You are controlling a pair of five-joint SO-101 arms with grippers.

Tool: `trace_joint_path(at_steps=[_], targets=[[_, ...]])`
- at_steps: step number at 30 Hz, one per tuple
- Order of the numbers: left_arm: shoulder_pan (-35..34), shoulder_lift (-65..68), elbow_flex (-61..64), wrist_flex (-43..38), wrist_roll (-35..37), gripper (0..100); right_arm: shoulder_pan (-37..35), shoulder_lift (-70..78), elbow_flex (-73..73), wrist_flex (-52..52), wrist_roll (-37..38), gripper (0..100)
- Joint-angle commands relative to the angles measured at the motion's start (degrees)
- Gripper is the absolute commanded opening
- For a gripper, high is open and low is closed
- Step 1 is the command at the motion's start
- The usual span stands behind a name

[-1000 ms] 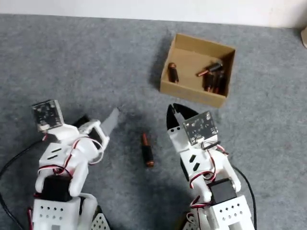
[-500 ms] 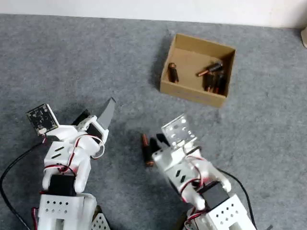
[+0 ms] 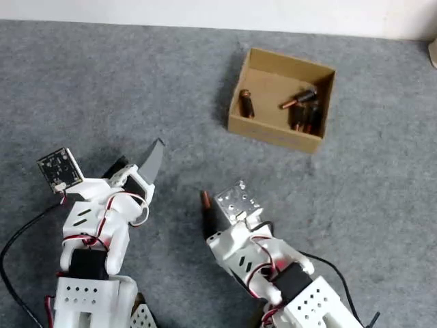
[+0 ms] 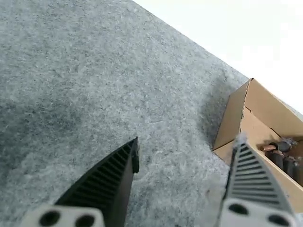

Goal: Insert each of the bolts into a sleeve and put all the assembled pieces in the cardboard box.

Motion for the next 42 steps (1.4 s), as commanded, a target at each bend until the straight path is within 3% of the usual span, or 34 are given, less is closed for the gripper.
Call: trace_joint_path(at_steps=[1, 8, 18, 23, 42], targets=[[-0.75, -0.13, -0.31, -1.23, 0.44, 30, -1.01, 0.22, -0.31, -2.33, -0.53, 25.9], [-0.66, -0.13, -0.31, -1.23, 0.44, 30, -0.75, 3.12, -0.31, -1.89, -0.62, 25.9], [-0.66, -0.13, -0.31, -1.14, 0.44, 30, -0.92, 37.49, -22.11, 1.19, -2.20, 25.9], [-0.66, -0.13, -0.31, -1.14, 0.44, 30, -1.01, 46.46, -27.56, -0.13, -6.77, 25.9], [-0.66, -0.13, -0.40, -1.14, 0.62, 30, -1.10, 65.98, -28.53, -9.36, -7.47, 25.9]])
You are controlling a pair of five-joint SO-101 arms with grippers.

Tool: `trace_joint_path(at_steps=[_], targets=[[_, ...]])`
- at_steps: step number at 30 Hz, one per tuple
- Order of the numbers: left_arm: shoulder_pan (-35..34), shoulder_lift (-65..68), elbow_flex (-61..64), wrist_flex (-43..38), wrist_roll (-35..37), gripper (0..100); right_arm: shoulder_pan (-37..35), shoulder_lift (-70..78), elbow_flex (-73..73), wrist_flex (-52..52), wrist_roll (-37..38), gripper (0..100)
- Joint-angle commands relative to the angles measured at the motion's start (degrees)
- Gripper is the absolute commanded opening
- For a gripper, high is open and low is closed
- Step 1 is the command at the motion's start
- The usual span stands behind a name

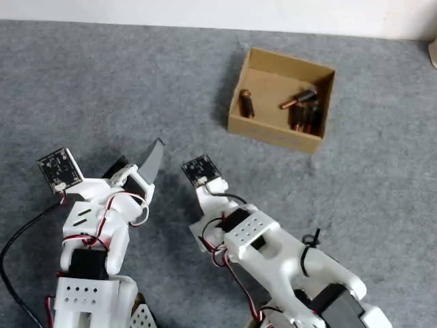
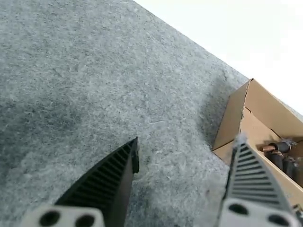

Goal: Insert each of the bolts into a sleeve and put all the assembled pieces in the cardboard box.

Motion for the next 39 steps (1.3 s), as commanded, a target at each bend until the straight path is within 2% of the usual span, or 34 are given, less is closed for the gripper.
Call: trace_joint_path(at_steps=[1, 3, 6, 7, 9, 11, 19, 25, 29, 39], targets=[[-0.66, -0.13, -0.40, -1.14, 0.26, 30, -0.48, 1.45, -1.27, -2.42, -0.44, 25.5], [-0.66, -0.13, -0.40, -1.14, 0.26, 30, -0.48, 1.80, -1.27, -2.42, -0.44, 20.5], [-0.66, -0.13, -0.40, -1.14, 0.26, 30, -0.48, 1.80, -1.27, -2.33, -0.44, 2.5], [-0.66, -0.13, -0.40, -1.14, 0.26, 30, -0.48, 1.80, -1.27, -2.33, -0.44, 0.0], [-0.66, -0.13, -0.40, -1.14, 0.26, 30, -0.48, 1.80, -1.27, -2.33, -0.44, 2.8], [-0.66, -0.13, -0.40, -1.14, 0.26, 30, -0.40, 1.80, -1.27, -2.33, -0.44, 0.2], [-0.66, -0.13, -0.40, -1.14, 0.26, 30, -0.04, 1.27, -1.19, -1.98, -0.09, 0.4], [-0.66, -0.13, -0.40, -1.14, 0.35, 30, 1.71, 1.45, -8.48, 10.86, 2.37, 0.4], [-0.66, -0.13, -0.40, -1.14, 0.35, 30, 5.58, 1.27, -15.34, 19.21, 2.64, 0.4], [-0.66, -0.13, -0.31, -1.14, 0.35, 30, 14.55, 1.27, -30.46, 35.21, 10.20, 0.4]])
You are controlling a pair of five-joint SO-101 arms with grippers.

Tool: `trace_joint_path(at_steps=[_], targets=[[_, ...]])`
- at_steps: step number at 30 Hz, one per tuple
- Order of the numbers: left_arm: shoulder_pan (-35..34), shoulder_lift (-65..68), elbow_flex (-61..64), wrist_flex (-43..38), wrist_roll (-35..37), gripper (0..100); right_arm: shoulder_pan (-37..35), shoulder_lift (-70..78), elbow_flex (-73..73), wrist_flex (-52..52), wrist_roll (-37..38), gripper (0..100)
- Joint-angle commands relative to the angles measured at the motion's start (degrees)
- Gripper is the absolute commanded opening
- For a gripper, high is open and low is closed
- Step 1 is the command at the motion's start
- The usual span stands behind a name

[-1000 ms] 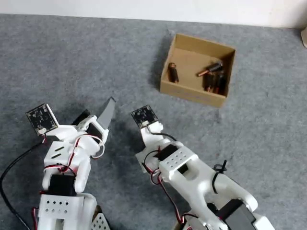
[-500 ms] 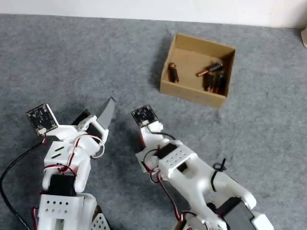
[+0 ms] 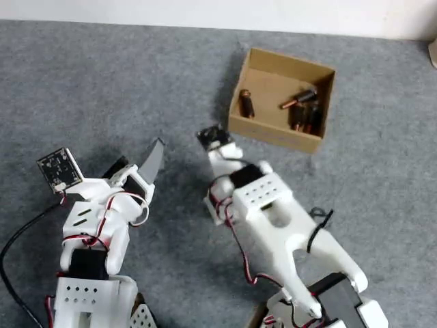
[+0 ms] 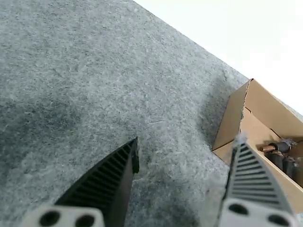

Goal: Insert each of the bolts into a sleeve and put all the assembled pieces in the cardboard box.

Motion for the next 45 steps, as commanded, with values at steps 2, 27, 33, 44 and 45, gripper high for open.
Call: trace_joint_path(at_steps=[2, 27, 33, 44, 45], targets=[[-0.66, -0.13, -0.31, -1.14, 0.35, 30, 6.11, -0.75, -10.86, 8.31, 3.96, 0.4], [-0.66, -0.13, 0.22, -1.32, 0.35, 30, 23.69, 13.05, -50.15, 21.05, 15.91, 0.4], [-0.57, -0.13, 0.22, -1.32, 0.35, 30, 27.65, 26.15, -68.09, 19.30, 18.64, 0.4], [-0.57, -0.13, 0.22, -1.32, 0.35, 30, 31.08, 54.29, -95.78, 12.53, 20.92, 0.4], [-0.57, -0.13, 0.22, -1.32, 0.35, 30, 31.43, 56.66, -97.71, 11.74, 20.92, 0.4]])
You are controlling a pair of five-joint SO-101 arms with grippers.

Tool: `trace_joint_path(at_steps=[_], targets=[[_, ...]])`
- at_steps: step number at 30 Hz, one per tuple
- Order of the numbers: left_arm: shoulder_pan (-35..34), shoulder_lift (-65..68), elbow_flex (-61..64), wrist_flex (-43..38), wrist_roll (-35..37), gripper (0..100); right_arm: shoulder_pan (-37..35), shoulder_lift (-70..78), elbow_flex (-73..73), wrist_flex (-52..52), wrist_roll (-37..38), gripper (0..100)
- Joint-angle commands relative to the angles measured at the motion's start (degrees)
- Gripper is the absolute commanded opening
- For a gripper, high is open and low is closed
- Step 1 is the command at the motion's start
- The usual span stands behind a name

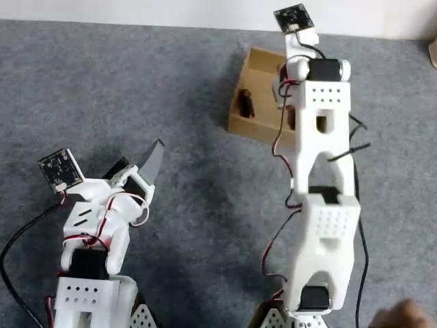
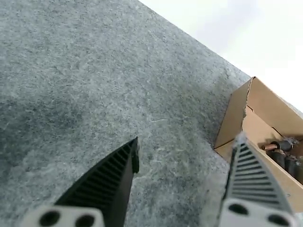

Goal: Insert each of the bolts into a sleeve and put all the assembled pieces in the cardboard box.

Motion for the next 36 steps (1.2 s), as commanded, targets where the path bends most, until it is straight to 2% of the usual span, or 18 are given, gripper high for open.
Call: trace_joint_path(at_steps=[1, 12, 18, 21, 25, 30, 36], targets=[[-0.57, -0.13, -0.22, -1.32, 0.35, 30, 1.80, 5.76, -9.36, -4.18, 0.97, 0.4], [1.80, -0.22, 0.66, -1.41, 0.09, 30, 2.07, 20.53, -23.52, -4.44, 0.97, 2.8], [1.80, -0.22, 0.66, -1.41, 0.09, 30, 2.07, 20.88, -23.96, -2.33, 0.97, 24.1], [1.80, -0.22, 0.66, -1.41, 0.09, 30, 1.98, 20.70, -24.04, -0.66, 0.88, 30.5], [1.80, -0.22, 0.75, -1.41, 0.09, 30, 1.98, 20.79, -29.76, 5.93, 0.62, 30.7], [1.98, -0.22, 0.84, -1.41, 0.09, 30, 1.36, 20.44, -46.37, 19.74, 0.26, 30.7], [5.41, -0.66, 2.24, -1.41, -0.09, 30, 5.67, 14.02, -46.11, 21.49, -10.20, 30.7]])
